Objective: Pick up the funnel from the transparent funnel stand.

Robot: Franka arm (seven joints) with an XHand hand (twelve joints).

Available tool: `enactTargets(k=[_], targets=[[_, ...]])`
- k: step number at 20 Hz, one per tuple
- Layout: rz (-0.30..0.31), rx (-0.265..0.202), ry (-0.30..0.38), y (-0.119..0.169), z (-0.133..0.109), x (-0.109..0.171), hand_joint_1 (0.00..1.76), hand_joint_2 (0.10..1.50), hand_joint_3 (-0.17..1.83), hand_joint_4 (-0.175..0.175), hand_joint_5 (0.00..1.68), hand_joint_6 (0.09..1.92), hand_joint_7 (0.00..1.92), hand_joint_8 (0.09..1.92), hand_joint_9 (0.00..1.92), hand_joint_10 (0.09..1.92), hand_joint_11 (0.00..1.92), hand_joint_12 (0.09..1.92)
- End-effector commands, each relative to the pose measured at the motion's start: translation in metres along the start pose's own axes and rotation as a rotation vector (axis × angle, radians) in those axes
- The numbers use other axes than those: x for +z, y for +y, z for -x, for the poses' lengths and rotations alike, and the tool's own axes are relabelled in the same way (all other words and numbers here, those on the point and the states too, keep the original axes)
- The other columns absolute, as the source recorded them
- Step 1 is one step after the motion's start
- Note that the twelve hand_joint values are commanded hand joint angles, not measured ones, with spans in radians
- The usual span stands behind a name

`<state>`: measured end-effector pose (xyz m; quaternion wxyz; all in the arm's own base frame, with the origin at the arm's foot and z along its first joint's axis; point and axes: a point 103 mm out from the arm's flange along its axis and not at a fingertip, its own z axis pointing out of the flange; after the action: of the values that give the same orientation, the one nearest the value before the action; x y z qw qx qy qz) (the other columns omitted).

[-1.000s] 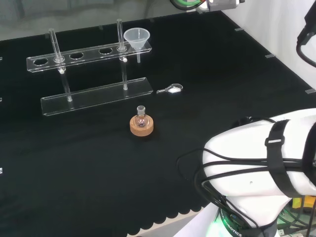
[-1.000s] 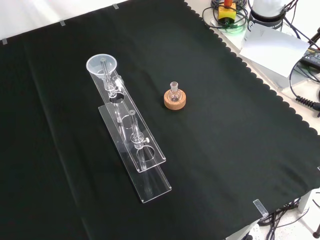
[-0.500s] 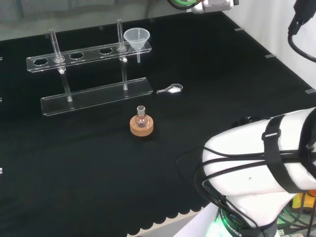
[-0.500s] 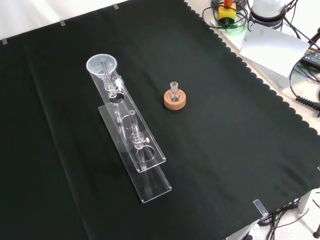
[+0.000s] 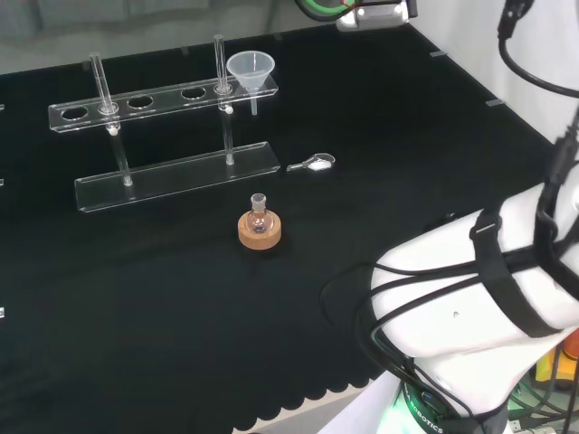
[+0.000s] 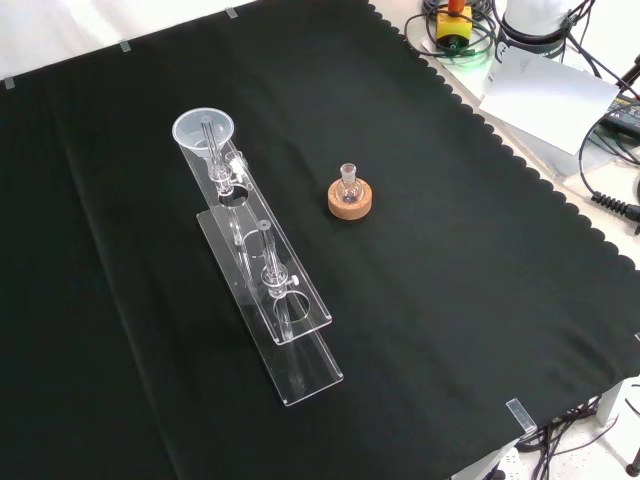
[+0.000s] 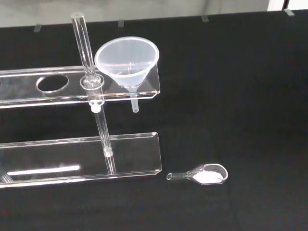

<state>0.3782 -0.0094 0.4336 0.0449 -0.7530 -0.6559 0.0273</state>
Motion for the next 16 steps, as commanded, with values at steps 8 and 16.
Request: enactTargets(k=[8, 16], targets=[[-0.069, -0.068, -0.013, 0.13, -0.019, 0.048, 0.18, 1.17, 0.26, -0.013, 0.31, 0.09, 0.09, 0.57, 0.29, 0.66, 0.07, 1.4], [-0.137, -0.105, -0.044, 0.168, -0.033, 0.081, 0.25, 1.13, 0.23, -0.021, 0.3, 0.09, 0.1, 0.59, 0.29, 0.67, 0.07, 1.4]])
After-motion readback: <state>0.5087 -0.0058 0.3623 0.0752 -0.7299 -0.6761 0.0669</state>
